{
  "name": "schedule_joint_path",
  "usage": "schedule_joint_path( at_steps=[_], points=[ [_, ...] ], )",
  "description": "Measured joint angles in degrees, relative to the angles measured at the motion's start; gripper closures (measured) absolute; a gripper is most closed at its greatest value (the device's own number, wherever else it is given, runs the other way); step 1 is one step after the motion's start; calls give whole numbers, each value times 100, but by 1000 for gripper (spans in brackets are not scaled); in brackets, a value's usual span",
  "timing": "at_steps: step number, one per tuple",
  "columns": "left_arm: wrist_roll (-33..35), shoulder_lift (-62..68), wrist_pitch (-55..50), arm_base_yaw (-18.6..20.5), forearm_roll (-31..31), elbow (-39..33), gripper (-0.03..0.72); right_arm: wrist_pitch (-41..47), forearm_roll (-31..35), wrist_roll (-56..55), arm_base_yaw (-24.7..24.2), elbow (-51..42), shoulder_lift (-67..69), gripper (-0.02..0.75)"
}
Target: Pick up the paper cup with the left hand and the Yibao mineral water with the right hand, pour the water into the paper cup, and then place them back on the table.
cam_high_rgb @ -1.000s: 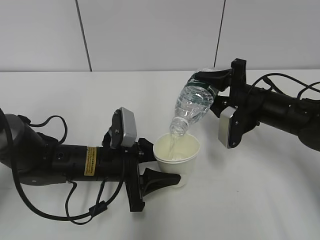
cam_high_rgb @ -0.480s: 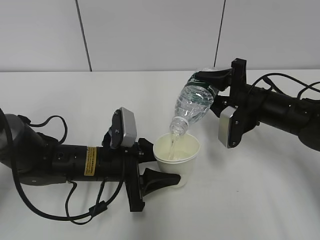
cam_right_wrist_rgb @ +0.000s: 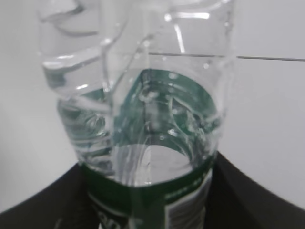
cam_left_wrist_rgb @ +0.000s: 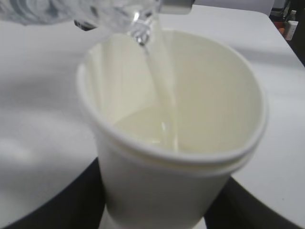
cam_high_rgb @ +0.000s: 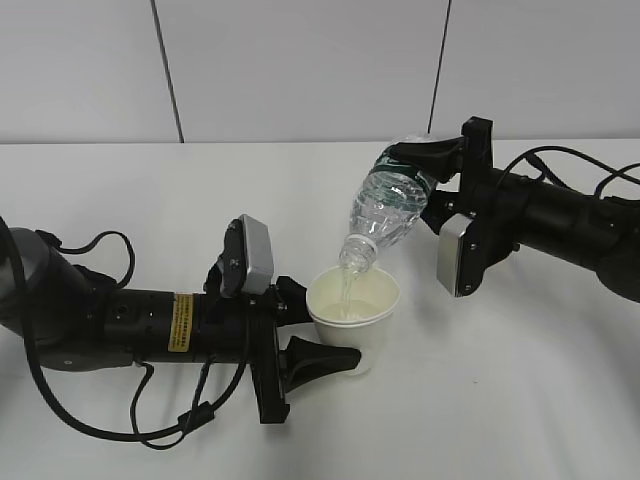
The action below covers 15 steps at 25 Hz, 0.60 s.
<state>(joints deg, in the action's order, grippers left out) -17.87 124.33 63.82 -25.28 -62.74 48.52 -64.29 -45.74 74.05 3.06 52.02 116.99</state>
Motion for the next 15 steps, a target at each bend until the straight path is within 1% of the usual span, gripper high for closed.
schedule_joint_path(
  at_steps=[15],
  points=[
    [0, 0, -41, 0, 0, 0, 279, 0, 0, 27, 0, 106, -13, 344]
  ],
)
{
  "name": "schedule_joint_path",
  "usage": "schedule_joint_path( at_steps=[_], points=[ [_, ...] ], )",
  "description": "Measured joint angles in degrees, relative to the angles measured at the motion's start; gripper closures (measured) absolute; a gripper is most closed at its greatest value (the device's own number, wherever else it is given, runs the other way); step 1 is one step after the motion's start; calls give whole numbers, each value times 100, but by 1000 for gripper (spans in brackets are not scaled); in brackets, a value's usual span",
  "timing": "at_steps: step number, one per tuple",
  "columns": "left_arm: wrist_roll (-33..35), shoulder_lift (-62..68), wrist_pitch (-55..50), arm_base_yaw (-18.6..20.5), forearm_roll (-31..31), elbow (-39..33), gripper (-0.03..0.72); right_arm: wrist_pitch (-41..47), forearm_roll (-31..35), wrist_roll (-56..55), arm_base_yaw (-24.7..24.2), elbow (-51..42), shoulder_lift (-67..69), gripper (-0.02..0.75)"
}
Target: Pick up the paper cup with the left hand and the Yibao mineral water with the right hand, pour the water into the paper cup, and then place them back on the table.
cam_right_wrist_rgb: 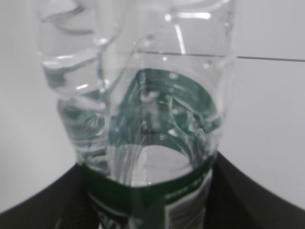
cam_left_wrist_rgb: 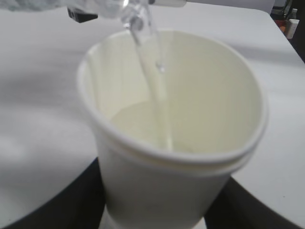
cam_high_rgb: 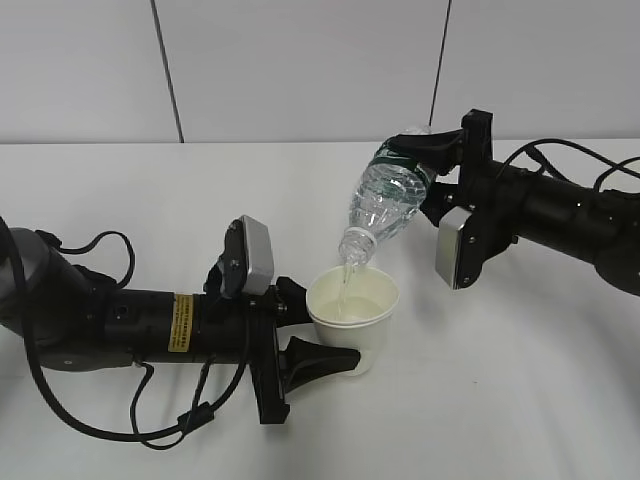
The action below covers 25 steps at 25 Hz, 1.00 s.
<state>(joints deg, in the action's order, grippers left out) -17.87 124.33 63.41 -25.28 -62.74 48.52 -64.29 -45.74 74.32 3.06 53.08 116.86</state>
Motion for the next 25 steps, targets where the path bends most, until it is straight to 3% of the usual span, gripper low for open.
schedule_joint_path(
  at_steps=[25],
  points=[
    [0, 0, -43, 0, 68, 0, 279, -43, 3, 14, 0, 49, -12, 345]
  ],
)
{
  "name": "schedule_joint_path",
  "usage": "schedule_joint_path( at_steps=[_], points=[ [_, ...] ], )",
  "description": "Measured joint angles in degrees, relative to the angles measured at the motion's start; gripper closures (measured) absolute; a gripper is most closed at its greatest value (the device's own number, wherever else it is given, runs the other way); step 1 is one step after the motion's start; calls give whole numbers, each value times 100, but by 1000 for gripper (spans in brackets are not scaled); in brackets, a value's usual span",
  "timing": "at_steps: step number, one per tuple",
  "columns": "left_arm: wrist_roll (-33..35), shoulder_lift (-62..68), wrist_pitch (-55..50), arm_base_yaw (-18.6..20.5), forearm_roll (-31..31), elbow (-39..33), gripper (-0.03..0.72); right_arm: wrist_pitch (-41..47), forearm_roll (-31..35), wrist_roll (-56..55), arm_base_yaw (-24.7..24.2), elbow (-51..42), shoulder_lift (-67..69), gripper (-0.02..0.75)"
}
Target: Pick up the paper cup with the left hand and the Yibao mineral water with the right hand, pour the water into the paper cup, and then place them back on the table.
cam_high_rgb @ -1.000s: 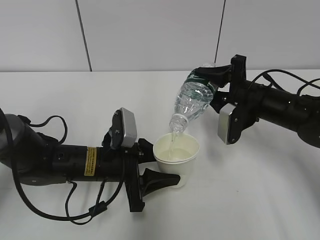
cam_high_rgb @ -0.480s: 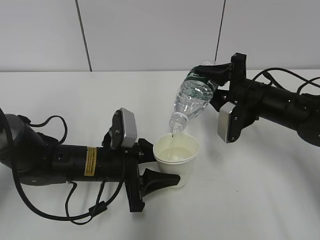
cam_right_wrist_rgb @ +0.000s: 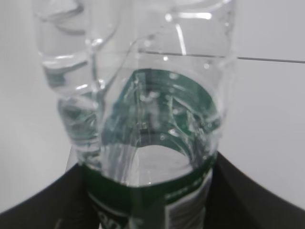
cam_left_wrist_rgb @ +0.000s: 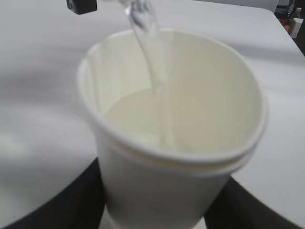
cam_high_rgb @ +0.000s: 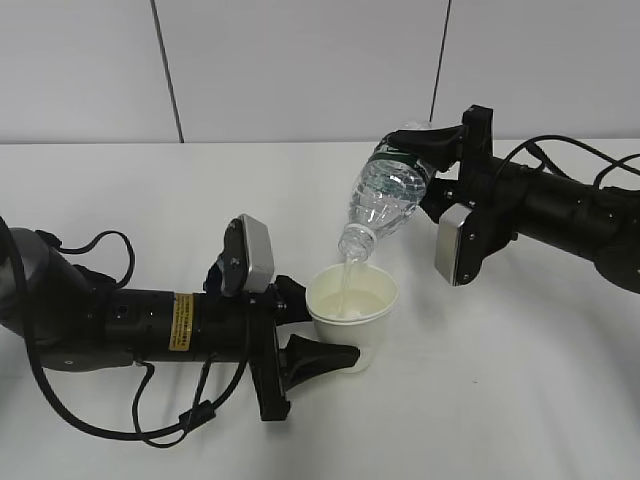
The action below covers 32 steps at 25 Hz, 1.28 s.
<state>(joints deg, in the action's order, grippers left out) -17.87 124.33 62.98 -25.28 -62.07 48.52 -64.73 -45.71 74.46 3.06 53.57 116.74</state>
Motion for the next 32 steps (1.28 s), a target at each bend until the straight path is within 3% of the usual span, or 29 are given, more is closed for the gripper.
schedule_joint_path(
  at_steps=[9, 16, 23, 32],
  points=[
    [0, 0, 0, 0, 79, 0, 279, 0, 0, -622, 0, 0, 0, 345],
    [91, 0, -3, 0, 388, 0, 279, 0, 0, -1724, 0, 0, 0, 345],
    [179, 0, -3, 0, 686, 0, 279, 0, 39, -3427, 0, 0, 0, 345],
    [190, 0, -7, 167, 1116, 0, 279, 0, 866, -6528, 12, 0, 0, 345]
  ],
)
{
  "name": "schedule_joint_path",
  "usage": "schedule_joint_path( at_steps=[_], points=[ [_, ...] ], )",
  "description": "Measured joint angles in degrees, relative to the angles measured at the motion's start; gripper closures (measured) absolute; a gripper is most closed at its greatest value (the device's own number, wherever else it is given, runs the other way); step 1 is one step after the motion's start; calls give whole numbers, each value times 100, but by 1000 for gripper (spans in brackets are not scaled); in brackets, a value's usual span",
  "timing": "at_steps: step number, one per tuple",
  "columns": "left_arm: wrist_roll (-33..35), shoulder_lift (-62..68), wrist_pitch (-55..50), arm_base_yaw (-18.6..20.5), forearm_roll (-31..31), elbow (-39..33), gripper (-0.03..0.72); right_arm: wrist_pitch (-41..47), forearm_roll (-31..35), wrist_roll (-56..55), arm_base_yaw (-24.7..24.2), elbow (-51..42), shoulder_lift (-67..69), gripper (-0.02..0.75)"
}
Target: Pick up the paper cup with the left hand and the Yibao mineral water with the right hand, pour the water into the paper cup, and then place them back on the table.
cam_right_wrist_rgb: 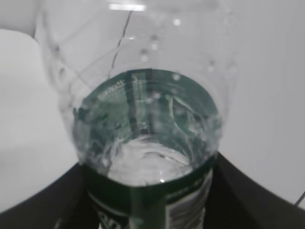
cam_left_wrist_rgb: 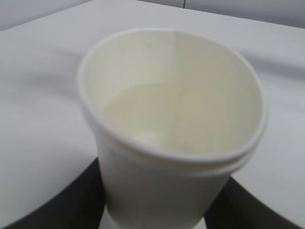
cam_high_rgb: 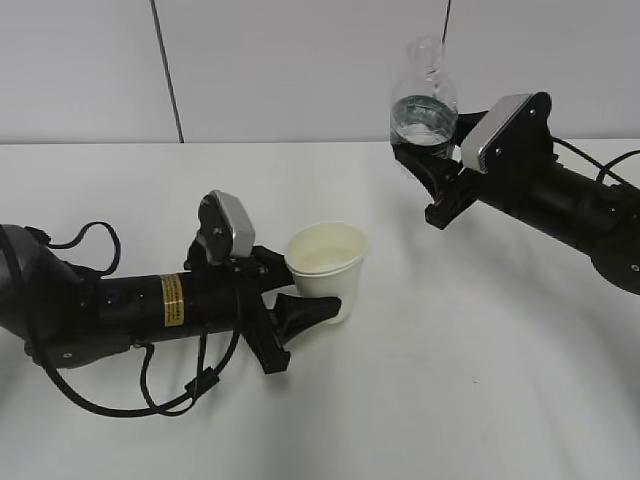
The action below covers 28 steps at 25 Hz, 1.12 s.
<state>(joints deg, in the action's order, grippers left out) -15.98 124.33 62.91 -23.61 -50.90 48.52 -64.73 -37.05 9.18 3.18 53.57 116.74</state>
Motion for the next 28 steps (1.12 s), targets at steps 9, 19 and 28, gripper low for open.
schedule_joint_path(
  at_steps=[9, 19, 28],
  points=[
    [0, -267, -233, 864, 127, 0, 279, 562, -707, -2112, 0, 0, 0, 345],
    [247, -335, -778, 1196, 366, 0, 279, 554, -1270, -2769, 0, 0, 157, 345],
    [567, -335, -797, 1201, 758, 0, 279, 51, -1140, -2562, 0, 0, 917, 346]
  ],
)
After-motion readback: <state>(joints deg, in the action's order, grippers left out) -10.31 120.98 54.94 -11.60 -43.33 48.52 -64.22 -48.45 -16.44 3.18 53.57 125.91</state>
